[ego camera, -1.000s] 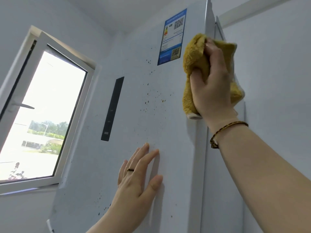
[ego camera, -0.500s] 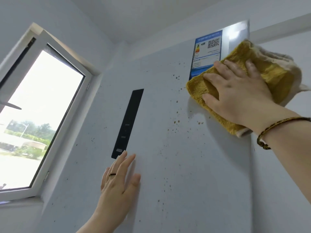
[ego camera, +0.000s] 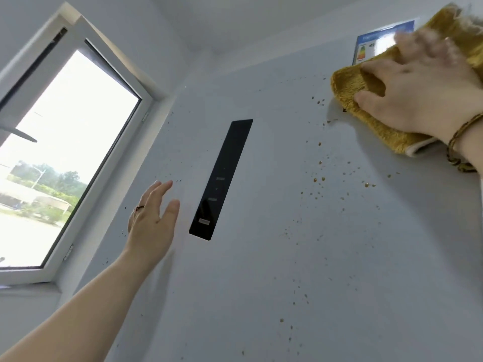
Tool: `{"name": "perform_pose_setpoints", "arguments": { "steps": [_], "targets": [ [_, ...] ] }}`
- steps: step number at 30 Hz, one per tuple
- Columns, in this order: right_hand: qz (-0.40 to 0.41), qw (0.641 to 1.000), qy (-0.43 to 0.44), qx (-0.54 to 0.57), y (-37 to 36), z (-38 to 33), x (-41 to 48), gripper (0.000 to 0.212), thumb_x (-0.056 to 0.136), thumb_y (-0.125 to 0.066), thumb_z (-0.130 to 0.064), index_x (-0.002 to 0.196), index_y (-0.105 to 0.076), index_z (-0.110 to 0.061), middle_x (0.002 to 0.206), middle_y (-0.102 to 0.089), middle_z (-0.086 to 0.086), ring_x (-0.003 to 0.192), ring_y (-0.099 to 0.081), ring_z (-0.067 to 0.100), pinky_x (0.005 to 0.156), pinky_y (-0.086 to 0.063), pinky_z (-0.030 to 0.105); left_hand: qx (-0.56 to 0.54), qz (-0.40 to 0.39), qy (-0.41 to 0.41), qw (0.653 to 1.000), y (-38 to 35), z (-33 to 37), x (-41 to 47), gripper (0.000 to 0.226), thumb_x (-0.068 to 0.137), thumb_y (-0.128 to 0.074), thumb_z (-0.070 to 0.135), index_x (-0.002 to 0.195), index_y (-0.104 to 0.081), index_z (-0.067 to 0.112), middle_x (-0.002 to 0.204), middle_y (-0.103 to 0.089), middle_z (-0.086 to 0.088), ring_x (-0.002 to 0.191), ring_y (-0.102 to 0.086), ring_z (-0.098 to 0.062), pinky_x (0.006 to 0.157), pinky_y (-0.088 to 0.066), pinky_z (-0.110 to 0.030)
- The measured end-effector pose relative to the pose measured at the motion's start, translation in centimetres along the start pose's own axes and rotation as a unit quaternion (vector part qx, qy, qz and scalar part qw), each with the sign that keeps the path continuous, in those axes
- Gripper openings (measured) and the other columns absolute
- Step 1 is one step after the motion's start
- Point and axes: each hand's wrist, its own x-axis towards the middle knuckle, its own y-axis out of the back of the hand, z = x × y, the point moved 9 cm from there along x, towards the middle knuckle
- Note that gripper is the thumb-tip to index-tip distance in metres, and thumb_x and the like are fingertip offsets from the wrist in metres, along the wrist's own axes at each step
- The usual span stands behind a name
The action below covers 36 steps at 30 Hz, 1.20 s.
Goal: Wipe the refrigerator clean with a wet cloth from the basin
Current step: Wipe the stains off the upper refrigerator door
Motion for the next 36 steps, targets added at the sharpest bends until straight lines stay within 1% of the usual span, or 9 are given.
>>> {"name": "perform_pose_setpoints", "arguments": {
  "steps": [8,14,17,22,25,28,32,34,36],
  "targets": [
    [0.018,0.98,-0.198,-0.019,-0.6,-2.6,0.8,0.058,0.095,-0.023,-0.048,0.147,-0.014,-0.024,0.155,-0.002,0.015,0.141,0.005,0.038,0.114,0.001,0.056,0.02,-0.07,0.042,0.996,0.4,-6.4,6.0,0.046,0.095,-0.039,0.03,0.14,-0.029,0.029,0.153,-0.016,0.007,0.139,-0.018,-0.018,0.114,-0.01,-0.036],
    [-0.04,0.999,-0.007,-0.026,-5.8,-18.4,2.9,0.06,0.096,-0.019,-0.049,0.148,-0.003,-0.024,0.157,0.005,0.002,0.144,0.01,0.023,0.114,0.009,0.044,0.057,-0.134,0.005,0.989,1.0,-9.9,7.8,0.045,0.096,-0.036,0.03,0.14,-0.028,0.029,0.151,-0.019,0.01,0.141,-0.013,-0.011,0.115,-0.003,-0.031],
    [-0.056,0.995,0.081,-0.033,-6.1,-20.1,4.1,0.063,0.095,-0.027,-0.05,0.148,-0.006,-0.023,0.157,-0.002,-0.005,0.144,0.005,0.013,0.115,0.007,0.038,0.039,-0.141,-0.015,0.989,1.2,-10.3,8.0,0.044,0.095,-0.037,0.029,0.138,-0.031,0.031,0.149,-0.02,0.016,0.14,-0.011,-0.008,0.114,0.0,-0.029],
    [-0.004,0.985,-0.161,-0.068,-2.5,-11.0,6.7,0.064,0.095,-0.023,-0.051,0.148,-0.012,-0.016,0.157,-0.006,0.0,0.144,0.001,0.022,0.115,0.004,0.046,0.051,-0.15,-0.065,0.985,1.6,-10.9,8.7,0.043,0.094,-0.035,0.034,0.136,-0.028,0.039,0.133,-0.013,0.03,0.138,-0.007,-0.004,0.111,0.008,-0.024],
    [-0.005,0.976,-0.206,-0.063,-3.0,-11.6,7.2,0.065,0.096,-0.019,-0.049,0.148,-0.006,-0.012,0.157,-0.001,0.004,0.144,0.003,0.026,0.114,0.004,0.05,0.044,-0.16,-0.072,0.983,1.5,-11.0,8.9,0.049,0.084,-0.027,0.053,0.133,-0.028,0.044,0.127,-0.01,0.033,0.136,-0.005,-0.002,0.11,0.009,-0.022],
    [-0.017,0.991,-0.115,-0.065,-4.8,-17.0,7.6,0.064,0.096,-0.019,-0.049,0.148,-0.004,-0.015,0.157,0.002,0.001,0.144,0.006,0.022,0.114,0.006,0.047,0.041,-0.156,-0.079,0.984,1.4,-11.1,9.0,0.064,0.069,-0.02,0.051,0.132,-0.026,0.046,0.127,-0.008,0.033,0.133,-0.002,0.001,0.107,0.009,-0.019],
    [-0.094,0.981,0.158,-0.058,-9.3,-27.7,5.6,0.065,0.093,-0.024,-0.054,0.148,-0.006,-0.023,0.156,0.003,-0.008,0.143,0.009,0.012,0.114,0.011,0.039,0.019,-0.154,-0.089,0.984,1.3,-11.5,9.0,0.057,0.068,-0.02,0.055,0.125,-0.023,0.051,0.127,-0.008,0.035,0.131,-0.002,0.004,0.107,0.009,-0.018],
    [-0.102,0.979,0.169,-0.051,-9.1,-28.0,6.9,0.065,0.092,-0.029,-0.055,0.147,-0.01,-0.024,0.156,-0.001,-0.01,0.143,0.007,0.011,0.115,0.011,0.039,0.009,-0.162,-0.103,0.981,1.4,-12.0,9.4,0.047,0.068,-0.02,0.06,0.115,-0.023,0.057,0.126,-0.01,0.036,0.132,-0.003,0.002,0.108,0.006,-0.019],
    [-0.065,0.994,0.07,-0.06,-7.5,-25.2,9.4,0.065,0.093,-0.028,-0.054,0.147,-0.012,-0.022,0.156,-0.004,-0.007,0.144,0.004,0.015,0.115,0.008,0.041,-0.001,-0.15,-0.097,0.984,2.0,-13.0,10.2,0.042,0.075,-0.028,0.059,0.117,-0.026,0.057,0.131,-0.011,0.034,0.135,-0.003,-0.002,0.11,0.002,-0.022]
  ]
}}
